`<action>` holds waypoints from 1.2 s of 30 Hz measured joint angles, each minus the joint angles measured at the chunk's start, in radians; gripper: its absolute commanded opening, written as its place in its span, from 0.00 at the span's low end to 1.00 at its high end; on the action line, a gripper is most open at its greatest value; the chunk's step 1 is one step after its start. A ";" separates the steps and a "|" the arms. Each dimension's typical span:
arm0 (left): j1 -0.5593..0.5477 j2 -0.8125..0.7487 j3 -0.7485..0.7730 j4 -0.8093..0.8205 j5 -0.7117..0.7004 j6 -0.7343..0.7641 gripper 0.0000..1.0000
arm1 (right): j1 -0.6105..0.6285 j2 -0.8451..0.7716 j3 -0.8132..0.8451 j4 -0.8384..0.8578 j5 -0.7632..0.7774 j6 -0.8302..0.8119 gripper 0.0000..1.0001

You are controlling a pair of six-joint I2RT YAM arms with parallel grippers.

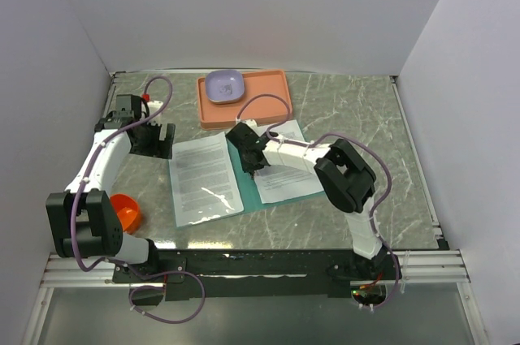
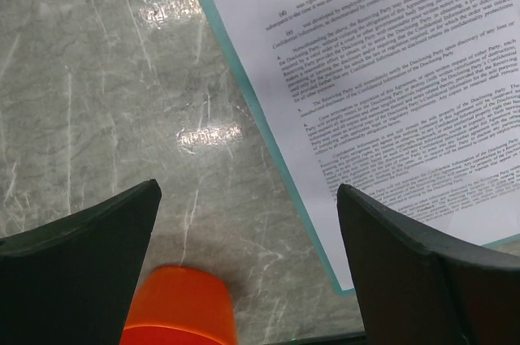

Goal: Put the files into the folder

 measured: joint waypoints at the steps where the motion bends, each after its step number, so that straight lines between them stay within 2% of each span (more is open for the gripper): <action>1: 0.000 0.000 0.000 -0.001 0.000 0.002 0.98 | -0.001 0.000 -0.002 0.010 0.000 0.004 0.09; 5: 0.000 0.000 0.000 0.000 0.000 0.004 0.98 | -0.004 -0.016 -0.035 0.055 -0.005 0.025 0.00; 12: 0.002 0.000 0.002 -0.003 0.000 0.003 0.96 | -0.037 -0.112 -0.213 0.236 -0.080 0.139 0.00; 18: 0.033 0.014 0.061 -0.040 0.043 -0.011 1.00 | -0.095 -0.187 -0.378 0.431 -0.223 0.266 0.00; 19: 0.040 0.018 0.069 -0.040 0.052 -0.013 0.97 | -0.103 -0.193 -0.395 0.457 -0.243 0.279 0.00; 23: 0.076 0.034 0.084 -0.044 0.099 -0.017 0.96 | -0.139 -0.221 -0.484 0.582 -0.339 0.335 0.00; 29: 0.142 0.105 0.105 -0.081 0.212 -0.019 0.96 | -0.167 -0.248 -0.587 0.728 -0.439 0.380 0.00; 36: 0.167 0.132 0.149 -0.126 0.421 -0.013 0.96 | -0.171 -0.251 -0.620 0.780 -0.483 0.405 0.00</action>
